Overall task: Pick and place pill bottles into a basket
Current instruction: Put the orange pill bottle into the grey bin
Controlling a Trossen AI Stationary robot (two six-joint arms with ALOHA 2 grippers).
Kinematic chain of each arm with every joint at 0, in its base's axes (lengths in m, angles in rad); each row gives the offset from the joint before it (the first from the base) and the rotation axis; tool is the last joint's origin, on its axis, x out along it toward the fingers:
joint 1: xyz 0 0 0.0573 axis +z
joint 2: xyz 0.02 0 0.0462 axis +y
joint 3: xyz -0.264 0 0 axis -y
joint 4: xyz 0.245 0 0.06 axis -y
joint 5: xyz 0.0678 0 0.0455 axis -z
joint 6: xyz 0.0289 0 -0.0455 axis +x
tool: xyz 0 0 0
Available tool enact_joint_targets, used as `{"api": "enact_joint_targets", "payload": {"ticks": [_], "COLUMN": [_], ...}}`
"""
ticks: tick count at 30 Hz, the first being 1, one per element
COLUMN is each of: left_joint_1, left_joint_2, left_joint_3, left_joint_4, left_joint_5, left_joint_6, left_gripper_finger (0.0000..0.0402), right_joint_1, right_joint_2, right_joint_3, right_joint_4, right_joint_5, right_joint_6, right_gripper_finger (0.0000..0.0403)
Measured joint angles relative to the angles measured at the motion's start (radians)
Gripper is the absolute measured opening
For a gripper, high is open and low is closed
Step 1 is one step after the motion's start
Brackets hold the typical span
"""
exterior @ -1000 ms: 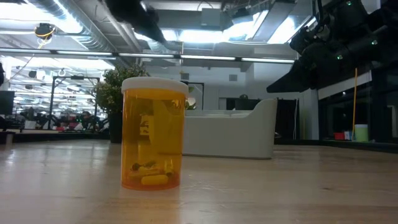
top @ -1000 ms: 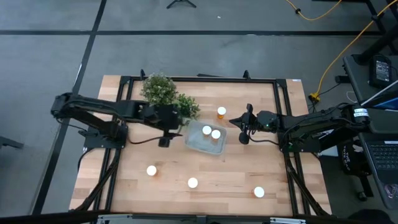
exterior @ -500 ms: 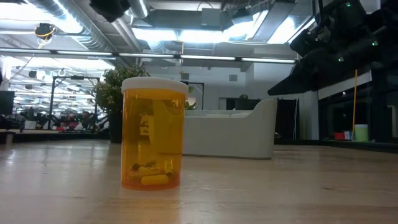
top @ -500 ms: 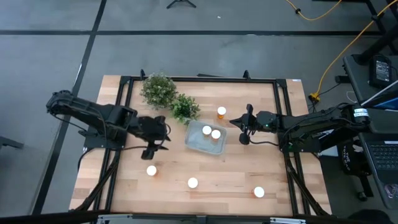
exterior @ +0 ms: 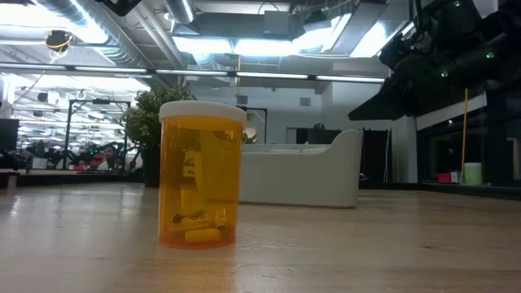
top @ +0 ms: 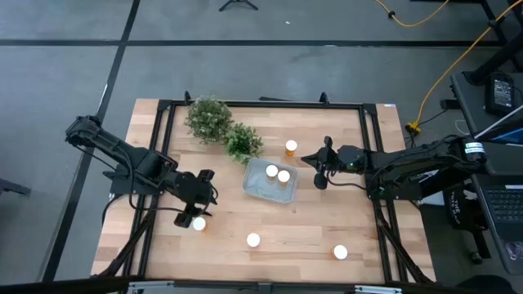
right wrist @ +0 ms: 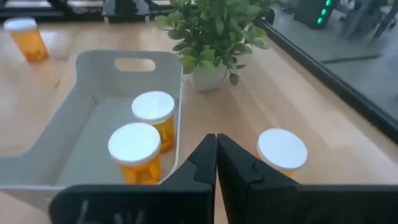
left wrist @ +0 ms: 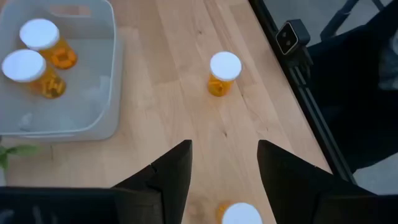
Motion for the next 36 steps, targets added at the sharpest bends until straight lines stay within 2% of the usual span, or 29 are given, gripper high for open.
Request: {"api": "enact_joint_targets", "payload": {"ticks": [5, 13, 17, 19, 28, 36], "left_joint_1": [-0.032, -0.088, -0.115, -0.127, -0.19, -0.312], "left_joint_2": [0.016, 0.071, 0.106, 0.119, 0.122, 0.101], "left_joint_3": [0.0, 0.0, 0.0, 0.0, 0.0, -0.053], "left_joint_4": [-0.004, -0.002, -0.005, -0.029, -0.189, -0.177], "left_joint_5": [-0.057, -0.181, -0.202, -0.16, -0.135, -0.233], "left_joint_6": [-0.04, -0.048, -0.054, -0.076, -0.247, -0.422], "left_gripper_finger": [0.0199, 0.026, 0.0286, 0.0293, 0.0281, 0.0259], "right_joint_1": [0.002, 0.038, 0.062, 0.072, 0.094, 0.128], "right_joint_2": [0.0, 0.0, 0.0, 0.0, 0.0, 0.0], "right_joint_3": [0.0, 0.0, 0.0, 0.0, 0.0, 0.0], "right_joint_4": [0.0, 0.022, 0.022, 0.022, 0.033, 0.032], "right_joint_5": [0.0, 0.0, 0.0, 0.0, 0.001, 0.001], "right_joint_6": [0.066, 0.078, 0.093, 0.093, 0.117, 0.135], "right_gripper_finger": [0.0016, 0.0016, 0.0016, 0.0016, 0.0017, 0.0017]}}
